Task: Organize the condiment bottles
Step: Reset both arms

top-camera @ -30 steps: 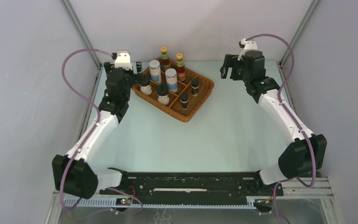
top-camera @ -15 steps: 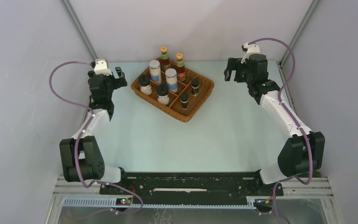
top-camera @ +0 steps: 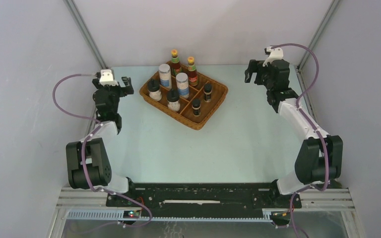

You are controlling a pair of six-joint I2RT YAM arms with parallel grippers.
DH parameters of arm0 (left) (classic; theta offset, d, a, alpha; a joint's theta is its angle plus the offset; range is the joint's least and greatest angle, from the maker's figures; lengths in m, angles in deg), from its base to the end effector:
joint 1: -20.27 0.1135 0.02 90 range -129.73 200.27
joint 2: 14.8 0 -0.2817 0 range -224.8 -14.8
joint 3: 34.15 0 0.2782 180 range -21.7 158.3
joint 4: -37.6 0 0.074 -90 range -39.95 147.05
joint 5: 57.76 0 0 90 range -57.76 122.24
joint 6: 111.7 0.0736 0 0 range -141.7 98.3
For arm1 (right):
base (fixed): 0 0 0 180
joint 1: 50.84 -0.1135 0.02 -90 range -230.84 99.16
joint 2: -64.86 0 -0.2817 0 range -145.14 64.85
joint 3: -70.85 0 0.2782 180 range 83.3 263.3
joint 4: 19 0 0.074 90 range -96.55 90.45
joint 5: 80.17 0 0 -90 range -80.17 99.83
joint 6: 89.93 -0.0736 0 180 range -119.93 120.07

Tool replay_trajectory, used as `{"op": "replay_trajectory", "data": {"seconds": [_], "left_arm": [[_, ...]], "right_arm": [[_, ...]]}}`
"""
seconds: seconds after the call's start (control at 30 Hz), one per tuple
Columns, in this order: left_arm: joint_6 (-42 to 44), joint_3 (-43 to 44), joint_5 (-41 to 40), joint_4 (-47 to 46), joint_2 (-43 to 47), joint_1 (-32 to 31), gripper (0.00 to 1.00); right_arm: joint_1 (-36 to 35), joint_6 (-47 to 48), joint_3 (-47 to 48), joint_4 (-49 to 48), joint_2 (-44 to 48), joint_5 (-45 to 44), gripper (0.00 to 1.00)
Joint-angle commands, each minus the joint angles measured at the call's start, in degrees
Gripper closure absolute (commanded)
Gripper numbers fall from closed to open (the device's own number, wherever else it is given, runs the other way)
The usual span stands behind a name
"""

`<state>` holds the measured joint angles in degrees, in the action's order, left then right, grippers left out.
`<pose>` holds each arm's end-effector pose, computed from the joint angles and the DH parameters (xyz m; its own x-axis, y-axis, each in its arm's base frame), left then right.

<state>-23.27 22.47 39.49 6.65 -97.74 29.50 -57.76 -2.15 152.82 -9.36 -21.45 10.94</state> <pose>0.3778 0.0520 0.2816 0.0806 -0.0144 -0.9966 -0.0328 0.9993 -0.0171 0.4192 0.0523 0.3379 -0.2450 0.0093 -0.9695 -0.1297 0.9906 0.0423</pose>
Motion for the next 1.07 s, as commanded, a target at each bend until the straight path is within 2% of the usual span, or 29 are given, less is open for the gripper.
{"op": "replay_trajectory", "data": {"seconds": [0.0,0.17,0.5,0.93,1.03], "left_arm": [[1.47,-2.62,2.52,-7.44,-1.55,2.18,0.0],[1.47,-3.55,4.63,-9.76,-3.17,4.0,0.0],[2.9,-3.16,6.83,-8.07,-2.83,6.92,0.0],[2.38,-2.33,8.32,-7.09,-3.84,7.1,0.0],[2.53,-2.01,8.3,-6.68,-3.68,7.06,0.0]], "right_arm": [[0.33,1.76,-0.18,-5.55,-2.64,-1.1,0.0],[0.33,2.13,-0.77,-7.17,-4.55,-2.63,0.0],[1.51,2.13,-1.15,-7.57,-5.55,-3.05,0.0],[2.35,2.13,-1.05,-7.67,-6.4,-2.94,0.03],[2.43,2.13,-1.67,-8.63,-6.44,-2.62,0.01]]}}
